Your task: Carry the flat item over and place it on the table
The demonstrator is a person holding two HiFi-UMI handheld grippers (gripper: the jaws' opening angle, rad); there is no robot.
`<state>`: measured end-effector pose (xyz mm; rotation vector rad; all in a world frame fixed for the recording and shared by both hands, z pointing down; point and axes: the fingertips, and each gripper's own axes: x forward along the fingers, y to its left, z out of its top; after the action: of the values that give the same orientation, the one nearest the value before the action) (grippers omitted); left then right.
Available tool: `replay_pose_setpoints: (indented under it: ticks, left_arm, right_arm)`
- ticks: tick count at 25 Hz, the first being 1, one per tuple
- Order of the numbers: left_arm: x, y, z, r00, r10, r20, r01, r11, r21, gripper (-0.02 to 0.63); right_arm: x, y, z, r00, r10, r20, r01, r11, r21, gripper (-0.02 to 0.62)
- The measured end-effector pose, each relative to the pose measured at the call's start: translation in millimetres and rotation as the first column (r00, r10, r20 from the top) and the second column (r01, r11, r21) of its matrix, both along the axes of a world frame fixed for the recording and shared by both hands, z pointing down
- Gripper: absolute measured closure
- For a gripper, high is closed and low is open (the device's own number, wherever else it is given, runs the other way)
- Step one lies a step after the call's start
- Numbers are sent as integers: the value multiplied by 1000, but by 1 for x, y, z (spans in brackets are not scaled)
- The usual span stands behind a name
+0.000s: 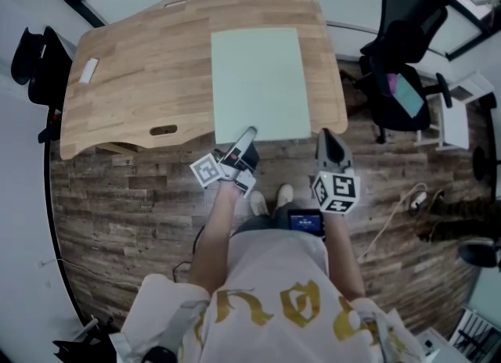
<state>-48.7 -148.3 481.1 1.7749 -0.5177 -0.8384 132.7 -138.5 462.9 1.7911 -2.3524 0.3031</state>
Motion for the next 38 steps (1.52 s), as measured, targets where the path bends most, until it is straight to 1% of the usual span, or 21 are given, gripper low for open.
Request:
replay_pose_setpoints:
  ticks: [8,12,19,23,29,34,38]
  left_arm:
    - [3,-9,1,1000,-8,-4,8,1000,-12,299]
    - [5,-15,0,1000,-13,-4,13,1000,-8,299]
    - [5,-16,10,1000,-9,1,9,1000,-20,299]
    - [6,-15,18,1000,-4,-3,4,999,-39,299]
    - [4,-17,33,1000,-1,4,1,998,-71,299]
    - [3,-21,48,1000,0,2,1,995,-98,299]
    - [1,-23,58,1000,2,-1,-2,993,-115,299]
  right_arm:
    - [4,-12,3,1000,-5,4,5,1000,-12,598]
    - [4,-22,3,1000,-24,4,24,1000,-15,598]
    - [2,-30,13,999,-32,5,32,999,-37,598]
    - [2,-28,26,999,-36,2,36,997,-73,598]
    - [-5,-35,30,998,-55,3,55,996,-71,598]
    - [-5,-39,39,999,-40,7,40,995,-96,598]
    - [-8,-43,46,999,-48,4,48,992,-114,598]
